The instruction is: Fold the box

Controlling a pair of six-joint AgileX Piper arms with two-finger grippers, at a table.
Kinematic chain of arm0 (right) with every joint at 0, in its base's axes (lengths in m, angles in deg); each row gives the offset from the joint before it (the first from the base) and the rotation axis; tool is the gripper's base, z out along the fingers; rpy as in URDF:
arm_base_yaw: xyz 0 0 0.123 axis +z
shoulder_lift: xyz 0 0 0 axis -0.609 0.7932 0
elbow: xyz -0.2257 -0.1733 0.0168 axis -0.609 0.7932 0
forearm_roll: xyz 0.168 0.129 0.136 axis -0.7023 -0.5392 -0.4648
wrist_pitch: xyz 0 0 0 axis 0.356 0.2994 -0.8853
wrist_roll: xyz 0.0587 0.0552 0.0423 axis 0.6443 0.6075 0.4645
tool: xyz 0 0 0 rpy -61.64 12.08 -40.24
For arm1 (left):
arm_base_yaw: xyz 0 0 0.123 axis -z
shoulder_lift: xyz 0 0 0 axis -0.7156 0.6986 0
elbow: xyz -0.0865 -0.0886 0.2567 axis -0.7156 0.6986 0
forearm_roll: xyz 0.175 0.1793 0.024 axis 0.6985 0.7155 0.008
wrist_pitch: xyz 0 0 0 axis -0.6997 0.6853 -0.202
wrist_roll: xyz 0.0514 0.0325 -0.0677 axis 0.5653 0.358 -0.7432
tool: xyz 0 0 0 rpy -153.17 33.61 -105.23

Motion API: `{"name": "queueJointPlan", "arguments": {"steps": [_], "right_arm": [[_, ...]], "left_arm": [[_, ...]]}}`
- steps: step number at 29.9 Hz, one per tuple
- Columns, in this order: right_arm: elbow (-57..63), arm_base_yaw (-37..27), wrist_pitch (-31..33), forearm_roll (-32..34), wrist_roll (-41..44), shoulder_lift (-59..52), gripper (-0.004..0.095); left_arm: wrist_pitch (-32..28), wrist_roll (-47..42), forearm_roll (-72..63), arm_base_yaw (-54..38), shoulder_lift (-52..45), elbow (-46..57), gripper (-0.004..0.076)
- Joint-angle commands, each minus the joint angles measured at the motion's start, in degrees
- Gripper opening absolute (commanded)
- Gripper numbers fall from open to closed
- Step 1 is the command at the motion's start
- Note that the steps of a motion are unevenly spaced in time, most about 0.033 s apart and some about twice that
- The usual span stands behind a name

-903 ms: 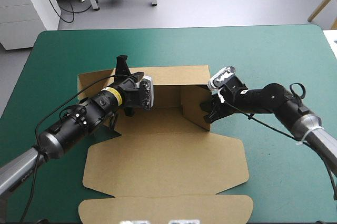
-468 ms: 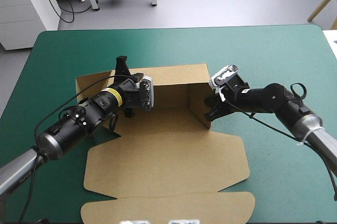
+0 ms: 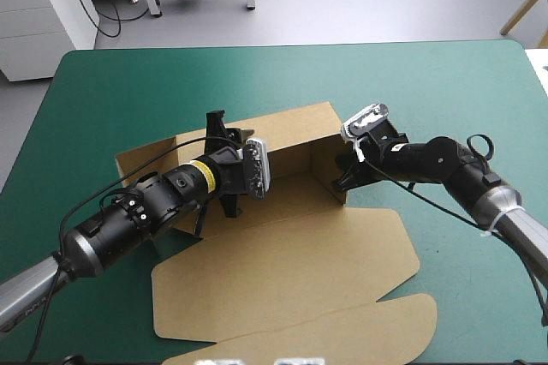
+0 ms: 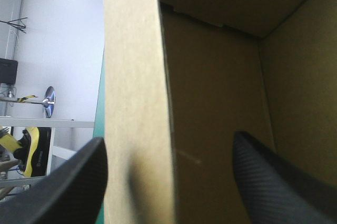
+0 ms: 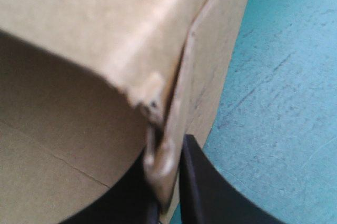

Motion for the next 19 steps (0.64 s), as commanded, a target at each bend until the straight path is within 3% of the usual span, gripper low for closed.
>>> {"name": "queueJointPlan", "arguments": {"steps": [1,7,15,17,19], "right_arm": [[-1.76,0.47,0.0,-1.62,0.37,-2.0,-0.0018],[-1.76,0.47,-1.52,-1.14,0.27,-2.0,-0.0018],[-1.76,0.47,-3.26,0.27,0.72,-2.0,-0.0018],[-1.76,0.47,-3.82,1.17,1.72,-2.0,-0.0018],[-1.76,0.47,-3.91,1.9,1.94,-2.0,-0.0018]], "left_arm": [[1.22,-2.19,-0.72,2.27,-2.12,-4.23,0.0552],[11.75,-6.6,0.53,8.83,-2.44,-8.65,0.0551],[15.93,-9.98,8.1,16.43,-2.44,-12.14,0.0551],[18.01,-10.88,8.45,17.74,-2.44,-13.62,0.0528],[21.06,-10.88,8.45,18.39,-2.44,-15.34,0.0447]]}}
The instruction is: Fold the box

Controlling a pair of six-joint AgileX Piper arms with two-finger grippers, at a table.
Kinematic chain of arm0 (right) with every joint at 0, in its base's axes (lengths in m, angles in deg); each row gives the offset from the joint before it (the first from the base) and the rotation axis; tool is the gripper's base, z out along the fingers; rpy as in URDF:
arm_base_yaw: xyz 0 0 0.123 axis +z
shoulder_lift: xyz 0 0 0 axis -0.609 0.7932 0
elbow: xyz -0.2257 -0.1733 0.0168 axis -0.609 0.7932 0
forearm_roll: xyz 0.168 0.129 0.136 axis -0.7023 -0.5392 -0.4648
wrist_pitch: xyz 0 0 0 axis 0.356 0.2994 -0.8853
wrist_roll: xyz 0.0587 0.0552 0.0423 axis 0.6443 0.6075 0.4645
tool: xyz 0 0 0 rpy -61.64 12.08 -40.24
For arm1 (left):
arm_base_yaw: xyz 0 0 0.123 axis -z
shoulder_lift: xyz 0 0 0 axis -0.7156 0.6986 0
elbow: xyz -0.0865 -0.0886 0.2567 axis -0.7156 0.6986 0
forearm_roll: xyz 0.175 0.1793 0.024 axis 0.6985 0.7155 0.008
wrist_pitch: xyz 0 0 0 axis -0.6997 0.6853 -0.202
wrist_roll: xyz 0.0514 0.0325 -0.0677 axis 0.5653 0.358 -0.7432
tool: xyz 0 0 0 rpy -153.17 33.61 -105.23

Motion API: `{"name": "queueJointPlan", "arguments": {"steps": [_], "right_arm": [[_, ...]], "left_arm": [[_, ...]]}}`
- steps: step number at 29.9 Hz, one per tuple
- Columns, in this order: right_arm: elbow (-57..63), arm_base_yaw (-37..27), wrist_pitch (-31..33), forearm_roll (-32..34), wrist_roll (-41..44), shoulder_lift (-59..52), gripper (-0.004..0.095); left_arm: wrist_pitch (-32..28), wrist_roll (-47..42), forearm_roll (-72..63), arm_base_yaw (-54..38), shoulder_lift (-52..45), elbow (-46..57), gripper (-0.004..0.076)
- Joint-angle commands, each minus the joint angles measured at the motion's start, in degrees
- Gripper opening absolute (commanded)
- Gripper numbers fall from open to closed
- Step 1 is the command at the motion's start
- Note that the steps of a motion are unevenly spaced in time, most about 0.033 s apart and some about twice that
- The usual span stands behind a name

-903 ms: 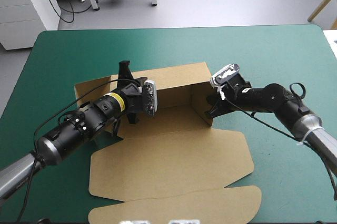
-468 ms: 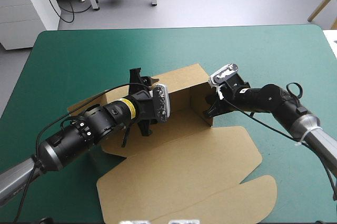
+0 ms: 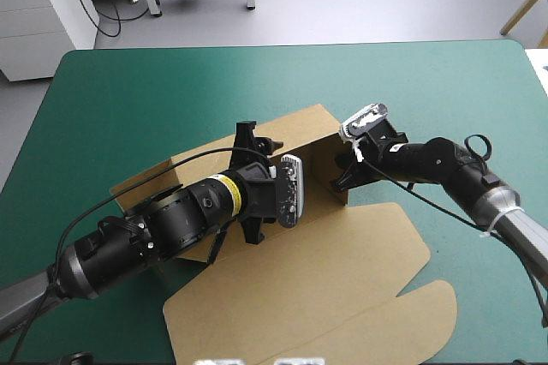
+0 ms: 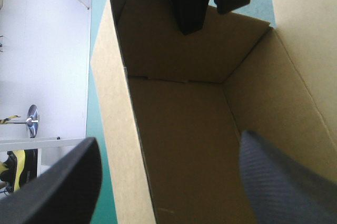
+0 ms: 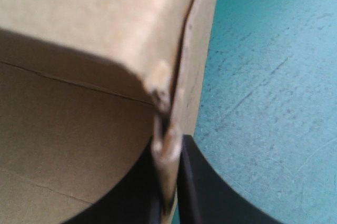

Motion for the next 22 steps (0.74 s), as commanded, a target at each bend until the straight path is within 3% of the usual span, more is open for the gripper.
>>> {"name": "queueJointPlan", "arguments": {"steps": [1,7,17,22], "right_arm": [[-1.76,0.09,-2.42,0.31,0.5,-2.0,-0.0018],[-1.76,0.09,-2.86,0.72,0.72,-2.0,-0.0019],[-1.76,0.09,-6.17,1.71,3.14,-2.0,-0.0019],[-3.07,0.09,-7.77,11.52,13.76,-2.0,-0.0018]], "left_arm": [[2.63,-1.31,1.45,1.45,-1.85,-4.76,0.0378],[11.41,-1.31,-0.95,1.45,-1.85,-9.48,0.0],[21.73,-1.97,-4.85,0.96,-1.85,-19.52,0.0015],[23.39,-4.5,-7.68,-5.62,-1.85,-21.91,0.0015]]}}
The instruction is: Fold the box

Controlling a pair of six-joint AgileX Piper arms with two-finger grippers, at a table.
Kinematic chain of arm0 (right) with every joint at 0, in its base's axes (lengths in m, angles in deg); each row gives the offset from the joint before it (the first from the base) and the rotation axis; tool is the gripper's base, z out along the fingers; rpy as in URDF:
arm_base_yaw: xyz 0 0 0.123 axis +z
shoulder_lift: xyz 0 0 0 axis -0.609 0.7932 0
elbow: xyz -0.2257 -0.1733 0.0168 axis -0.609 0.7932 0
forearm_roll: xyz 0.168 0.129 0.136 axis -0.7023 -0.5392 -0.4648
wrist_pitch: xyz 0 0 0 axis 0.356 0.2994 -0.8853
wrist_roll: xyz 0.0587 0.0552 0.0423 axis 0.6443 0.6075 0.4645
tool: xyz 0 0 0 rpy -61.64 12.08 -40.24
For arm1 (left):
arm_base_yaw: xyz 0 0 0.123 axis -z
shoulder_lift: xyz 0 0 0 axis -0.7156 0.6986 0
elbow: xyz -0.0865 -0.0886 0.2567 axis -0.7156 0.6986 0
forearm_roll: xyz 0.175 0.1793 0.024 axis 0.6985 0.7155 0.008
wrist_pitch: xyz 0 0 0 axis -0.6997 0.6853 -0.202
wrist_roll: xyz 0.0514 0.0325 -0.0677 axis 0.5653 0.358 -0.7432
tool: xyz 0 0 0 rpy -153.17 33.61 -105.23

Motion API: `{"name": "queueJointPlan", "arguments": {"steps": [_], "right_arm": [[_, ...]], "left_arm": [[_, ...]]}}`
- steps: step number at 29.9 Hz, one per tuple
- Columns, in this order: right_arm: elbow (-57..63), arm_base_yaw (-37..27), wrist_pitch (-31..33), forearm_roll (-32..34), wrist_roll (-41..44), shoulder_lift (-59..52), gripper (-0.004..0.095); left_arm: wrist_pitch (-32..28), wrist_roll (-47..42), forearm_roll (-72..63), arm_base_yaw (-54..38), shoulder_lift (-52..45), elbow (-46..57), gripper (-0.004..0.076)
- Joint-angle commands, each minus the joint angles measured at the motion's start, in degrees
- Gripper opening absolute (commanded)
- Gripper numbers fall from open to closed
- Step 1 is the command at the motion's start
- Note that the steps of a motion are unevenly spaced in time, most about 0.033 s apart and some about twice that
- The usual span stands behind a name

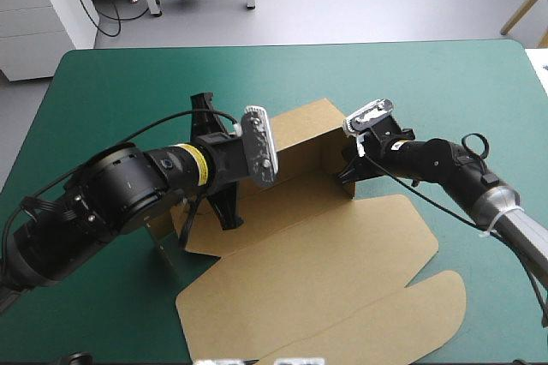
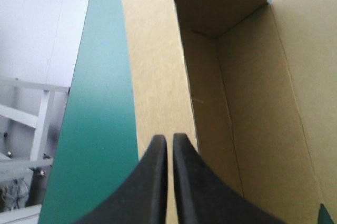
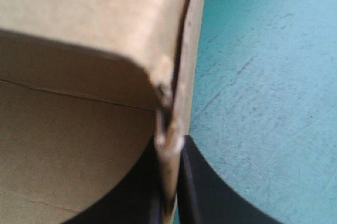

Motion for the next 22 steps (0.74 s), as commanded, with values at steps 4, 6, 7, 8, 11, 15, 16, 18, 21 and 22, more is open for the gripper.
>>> {"name": "queueJointPlan", "arguments": {"steps": [4,6,7,8,11,15,16,18,21,22], "right_arm": [[-4.42,-0.09,-0.75,16.7,18.17,-1.95,-0.0018],[-4.81,-0.09,0.34,20.71,22.89,-1.95,-0.0018],[-5.07,-0.09,0.97,22.45,24.63,-2.05,-0.0018],[-5.23,-0.09,1.65,23.91,26.19,-2.05,-0.0018],[-6.09,-0.09,3.75,25.11,28.35,-2.05,-0.0018],[-8.08,-0.09,6.78,25.11,28.99,-2.05,-0.0018],[-8.72,-0.09,7.49,25.11,28.99,-2.05,-0.0019],[-10.28,-0.09,9.54,25.62,29.4,-2.05,-0.0019],[-12.76,-0.09,12.94,26.16,29.99,-2.05,-0.0019],[-13.53,-0.09,14.03,26.56,30.31,-2.05,-0.0019]], "left_arm": [[1.26,-4.16,-3.63,-12.86,-1.79,-3.1,0.0015],[1.56,-4.16,-6.22,-18.19,-1.79,-3.1,0.0015],[1.56,-4.16,-7.47,-20.78,-1.79,-3.1,0.0015],[1.56,-4.16,-8.35,-22.84,-1.79,-3.1,0.0015],[1.93,-3.89,-12.26,-30.51,-1.79,-3.21,0.0015],[2.92,-2.49,-19.3,-39.88,-1.79,-3.21,0.0015],[3.47,-1.73,-20.9,-41.72,-1.79,-3.21,0.0015],[3.85,-0.64,-24.05,-45.93,-1.79,-3.21,0.0015],[3.97,-0.38,-26.28,-50.72,-1.79,-3.21,0.0015],[3.97,-0.38,-26.58,-51.63,-1.79,-3.21,0.0015]]}}
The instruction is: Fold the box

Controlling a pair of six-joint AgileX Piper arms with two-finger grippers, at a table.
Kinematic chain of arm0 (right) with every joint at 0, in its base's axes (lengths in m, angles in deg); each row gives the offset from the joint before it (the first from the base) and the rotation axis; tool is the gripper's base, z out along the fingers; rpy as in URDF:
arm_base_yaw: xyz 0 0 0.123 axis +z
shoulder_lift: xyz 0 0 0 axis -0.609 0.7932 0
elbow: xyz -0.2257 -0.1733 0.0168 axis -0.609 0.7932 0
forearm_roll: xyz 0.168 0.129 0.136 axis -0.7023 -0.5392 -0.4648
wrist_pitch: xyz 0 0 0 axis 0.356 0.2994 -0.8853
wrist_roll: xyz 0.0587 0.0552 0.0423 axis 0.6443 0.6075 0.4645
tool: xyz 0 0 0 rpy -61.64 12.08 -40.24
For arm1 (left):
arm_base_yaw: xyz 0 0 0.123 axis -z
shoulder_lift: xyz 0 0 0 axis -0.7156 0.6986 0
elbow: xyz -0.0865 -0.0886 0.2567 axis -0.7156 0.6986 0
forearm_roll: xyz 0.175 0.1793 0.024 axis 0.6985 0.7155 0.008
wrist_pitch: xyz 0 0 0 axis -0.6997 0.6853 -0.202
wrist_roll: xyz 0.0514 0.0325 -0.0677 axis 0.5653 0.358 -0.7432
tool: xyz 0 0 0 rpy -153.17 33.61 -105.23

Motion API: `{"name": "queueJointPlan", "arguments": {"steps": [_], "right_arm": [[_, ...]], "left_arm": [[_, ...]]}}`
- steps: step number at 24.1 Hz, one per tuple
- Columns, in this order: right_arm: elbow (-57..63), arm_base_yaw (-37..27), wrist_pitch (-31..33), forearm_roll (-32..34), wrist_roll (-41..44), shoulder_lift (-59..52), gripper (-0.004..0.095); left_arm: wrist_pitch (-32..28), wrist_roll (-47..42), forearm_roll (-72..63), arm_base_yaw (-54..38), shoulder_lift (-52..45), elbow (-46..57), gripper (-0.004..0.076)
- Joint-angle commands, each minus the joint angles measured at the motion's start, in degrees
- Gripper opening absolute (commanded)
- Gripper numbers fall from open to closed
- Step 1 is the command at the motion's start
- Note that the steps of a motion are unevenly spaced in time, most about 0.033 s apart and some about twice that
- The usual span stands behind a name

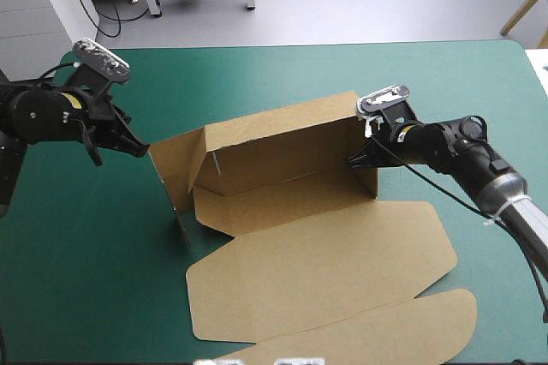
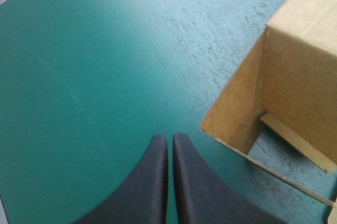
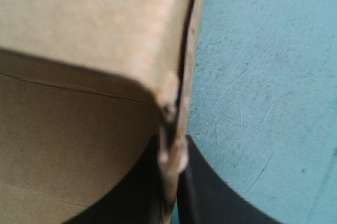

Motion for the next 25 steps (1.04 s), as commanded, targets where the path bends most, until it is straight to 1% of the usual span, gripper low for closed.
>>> {"name": "queueJointPlan", "arguments": {"steps": [1,7,9,11,14,16,18,20,25], "right_arm": [[-5.2,-0.26,2.69,1.46,1.19,-2.05,-0.0019],[-10.97,-0.26,12.58,4.09,3.9,-2.05,-0.0019],[-12.23,-0.26,14.9,5.74,5.03,-1.94,-0.0019],[-12.71,-1.17,16.04,7.98,8.36,-1.85,-0.0019],[-12.71,-3.76,16.63,5.84,8.91,-1.38,-0.0019],[-12.71,-6.4,18.17,3.41,7.57,0.37,-0.0019],[-12.79,-9.28,20.12,0.93,4.91,4.01,-0.0019],[-13.98,-10.88,21.17,-1.53,3.21,8.03,-0.0019],[-20.92,-11.09,18.53,-2.07,0.63,16.9,-0.0012]], "left_arm": [[-2.41,0.25,-2.92,-4.03,-1.79,-1.75,0.0014],[-3.37,0.25,-1.42,-5.42,-1.79,-1.75,0.0014],[-3.84,0.25,-1.03,-5.42,-1.79,-1.75,0.0014],[-3.97,0.25,-1.03,-5.42,-1.79,-1.75,0.0014],[-3.97,0.25,-1.13,-5.42,-1.79,-1.75,0.0013],[-4.31,0.25,-1.42,-5.42,-1.79,-1.75,0.0013],[-4.36,0.25,-1.42,-5.42,-1.79,-1.75,0.0013],[-4.75,0.25,-1.56,-5.42,-1.79,-1.64,0.0013],[-5.4,0.25,-2.13,-5.42,-1.79,-1.64,0.001]]}}
